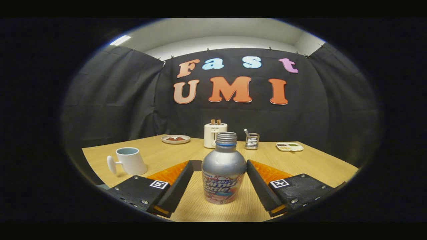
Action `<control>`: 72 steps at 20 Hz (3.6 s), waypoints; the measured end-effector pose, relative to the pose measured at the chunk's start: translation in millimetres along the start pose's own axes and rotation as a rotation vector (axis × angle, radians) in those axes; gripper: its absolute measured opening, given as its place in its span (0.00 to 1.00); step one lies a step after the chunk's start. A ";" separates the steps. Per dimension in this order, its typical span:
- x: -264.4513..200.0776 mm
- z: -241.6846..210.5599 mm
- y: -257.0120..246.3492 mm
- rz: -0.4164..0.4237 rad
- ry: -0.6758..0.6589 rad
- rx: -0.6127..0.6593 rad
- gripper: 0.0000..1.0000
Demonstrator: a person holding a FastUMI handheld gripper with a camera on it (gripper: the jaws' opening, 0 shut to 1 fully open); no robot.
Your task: Take the bottle from table, then pour the juice into the cup, finally place the bottle on the coaster
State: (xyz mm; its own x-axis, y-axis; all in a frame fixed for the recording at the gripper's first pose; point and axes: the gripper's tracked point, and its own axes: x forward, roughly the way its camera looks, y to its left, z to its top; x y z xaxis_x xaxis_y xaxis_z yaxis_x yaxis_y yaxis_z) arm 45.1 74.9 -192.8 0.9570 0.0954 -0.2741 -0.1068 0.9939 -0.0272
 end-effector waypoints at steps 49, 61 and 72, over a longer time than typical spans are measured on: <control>80.3 44.6 55.2 -0.117 -0.060 -0.980 0.76; 80.0 71.5 94.4 -0.125 -0.248 -1.333 0.75; 74.3 76.9 120.2 -0.117 -0.356 -1.539 0.75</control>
State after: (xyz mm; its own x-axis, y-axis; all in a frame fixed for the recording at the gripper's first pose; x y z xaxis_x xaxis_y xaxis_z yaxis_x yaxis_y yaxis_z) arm 124.1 205.7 -142.5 0.9671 0.2532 0.0236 0.0209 0.0130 -0.9997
